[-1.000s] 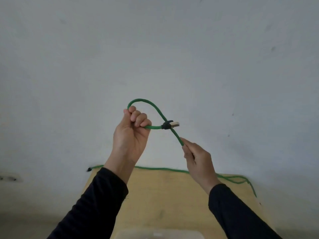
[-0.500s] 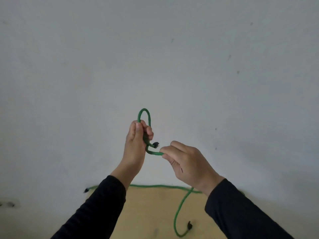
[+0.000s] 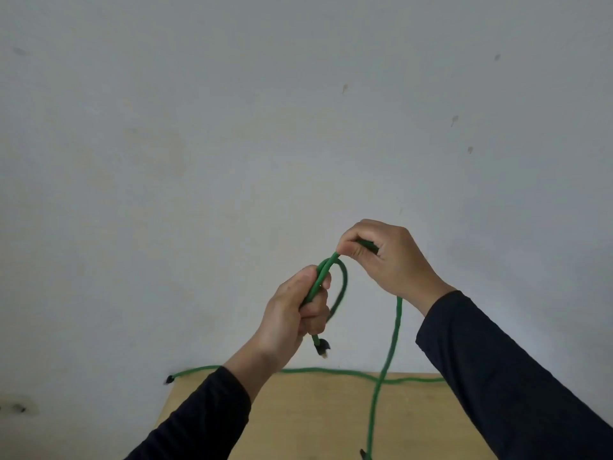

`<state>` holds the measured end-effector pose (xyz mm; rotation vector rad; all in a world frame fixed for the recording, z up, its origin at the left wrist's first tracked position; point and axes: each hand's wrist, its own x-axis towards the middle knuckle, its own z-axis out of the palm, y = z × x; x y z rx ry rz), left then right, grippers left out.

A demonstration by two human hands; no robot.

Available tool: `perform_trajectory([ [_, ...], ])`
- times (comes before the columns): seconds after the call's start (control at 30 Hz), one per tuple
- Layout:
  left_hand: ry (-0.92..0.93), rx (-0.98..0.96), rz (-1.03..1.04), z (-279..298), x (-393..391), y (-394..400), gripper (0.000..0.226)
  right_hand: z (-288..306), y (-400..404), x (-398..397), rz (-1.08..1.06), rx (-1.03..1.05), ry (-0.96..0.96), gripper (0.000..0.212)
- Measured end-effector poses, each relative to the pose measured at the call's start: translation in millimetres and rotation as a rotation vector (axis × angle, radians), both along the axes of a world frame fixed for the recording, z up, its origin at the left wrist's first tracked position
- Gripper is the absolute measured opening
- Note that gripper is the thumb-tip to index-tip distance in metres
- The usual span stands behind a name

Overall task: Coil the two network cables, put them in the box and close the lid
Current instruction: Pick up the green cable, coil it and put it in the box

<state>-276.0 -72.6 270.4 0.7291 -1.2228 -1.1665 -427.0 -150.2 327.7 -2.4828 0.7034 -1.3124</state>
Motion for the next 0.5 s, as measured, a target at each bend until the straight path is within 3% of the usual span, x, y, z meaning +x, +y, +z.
perform_trajectory([
  [0.13,0.423,0.106,-0.146,26,5,-1,0.023,-4,-9,4,-0.055,0.186,-0.159,0.025],
  [0.27,0.669,0.051,-0.188,48,17,-10,0.023,-26,-19,11,-0.089,0.367,-0.206,0.024],
  [0.37,0.785,-0.025,-0.146,57,31,-24,0.030,-49,-14,23,-0.132,0.357,-0.079,0.027],
  [0.5,0.780,-0.134,0.032,64,48,-46,0.042,-72,8,39,-0.097,0.263,0.317,0.033],
])
